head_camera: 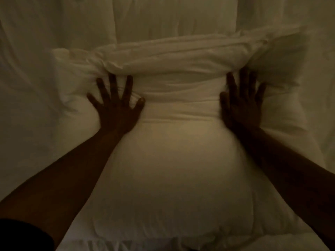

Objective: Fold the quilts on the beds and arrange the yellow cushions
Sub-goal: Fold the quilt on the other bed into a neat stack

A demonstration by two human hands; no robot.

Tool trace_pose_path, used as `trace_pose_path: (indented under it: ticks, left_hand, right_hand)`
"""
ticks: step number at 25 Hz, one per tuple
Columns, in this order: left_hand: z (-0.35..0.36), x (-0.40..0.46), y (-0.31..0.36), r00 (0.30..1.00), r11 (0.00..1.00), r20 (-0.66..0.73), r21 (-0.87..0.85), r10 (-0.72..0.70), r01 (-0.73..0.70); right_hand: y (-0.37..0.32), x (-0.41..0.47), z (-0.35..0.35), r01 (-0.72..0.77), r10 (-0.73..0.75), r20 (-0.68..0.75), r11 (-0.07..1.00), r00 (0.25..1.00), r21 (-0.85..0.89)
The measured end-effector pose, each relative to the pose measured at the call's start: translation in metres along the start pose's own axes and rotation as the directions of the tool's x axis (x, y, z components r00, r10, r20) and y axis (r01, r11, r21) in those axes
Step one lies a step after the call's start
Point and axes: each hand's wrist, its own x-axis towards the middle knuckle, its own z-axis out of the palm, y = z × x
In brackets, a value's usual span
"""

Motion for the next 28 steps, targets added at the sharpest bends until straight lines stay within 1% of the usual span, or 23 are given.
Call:
trace_pose_path:
  ticks: [2,5,8,10,12,14,16,19,22,24,25,27,28]
  left_hand:
    - [0.003,0.002,0.001,1.000,1.000,0.022,0.000,-0.006,0.006]
    - [-0.013,-0.016,-0.004,1.000,0.999,0.012,-0.054,0.005,-0.004]
    - [-0.046,-0.060,-0.020,0.996,0.983,-0.030,-0.166,0.079,-0.083]
    - [-0.057,-0.106,-0.036,0.994,0.986,-0.034,-0.126,0.104,-0.107]
    - [-0.056,-0.150,-0.055,0.998,0.995,0.023,-0.076,0.060,-0.058]
    - [-0.042,-0.175,-0.065,0.996,0.999,0.085,-0.049,-0.012,0.017]
    - [-0.020,-0.177,-0.065,0.993,0.998,0.105,-0.022,-0.049,0.051]
    - [0.013,-0.166,-0.057,0.987,0.997,0.149,-0.017,-0.066,0.069]
    - [0.017,-0.159,-0.057,0.977,0.997,0.205,-0.032,-0.057,0.065]
    - [0.004,-0.166,-0.064,0.978,0.997,0.201,-0.041,-0.059,0.068]
    - [-0.004,-0.175,-0.068,0.977,0.993,0.194,-0.060,-0.085,0.098]
    - [-0.017,-0.211,-0.067,0.978,0.973,0.109,-0.130,-0.179,0.193]
    - [-0.026,-0.239,-0.063,0.962,0.945,0.060,-0.178,-0.267,0.274]
  right_hand:
    - [-0.003,0.002,0.009,0.004,-0.004,-0.021,1.000,1.000,-0.004]
    - [-0.001,-0.009,-0.002,-0.031,0.031,0.021,0.999,0.999,0.032]
    - [0.006,-0.035,-0.039,0.009,-0.010,0.032,0.999,0.999,0.045]
    - [0.018,-0.071,-0.058,0.007,-0.006,0.040,1.000,0.999,-0.012]
    - [0.035,-0.108,-0.066,-0.057,0.063,0.103,0.997,0.993,-0.060]
    - [0.045,-0.129,-0.058,-0.103,0.113,0.135,0.992,0.984,-0.076]
    - [0.044,-0.130,-0.043,-0.126,0.129,0.138,0.991,0.982,-0.034]
    - [0.037,-0.119,-0.020,-0.124,0.118,0.144,0.992,0.982,0.032]
    - [0.040,-0.116,-0.016,-0.137,0.129,0.160,0.990,0.979,0.042]
    - [0.039,-0.123,-0.027,-0.126,0.120,0.171,0.992,0.978,0.028]
    - [0.036,-0.130,-0.032,-0.128,0.119,0.182,0.991,0.976,0.040]
    - [0.030,-0.154,-0.045,-0.172,0.149,0.208,0.981,0.967,0.095]
    - [0.026,-0.177,-0.052,-0.198,0.166,0.221,0.971,0.961,0.131]
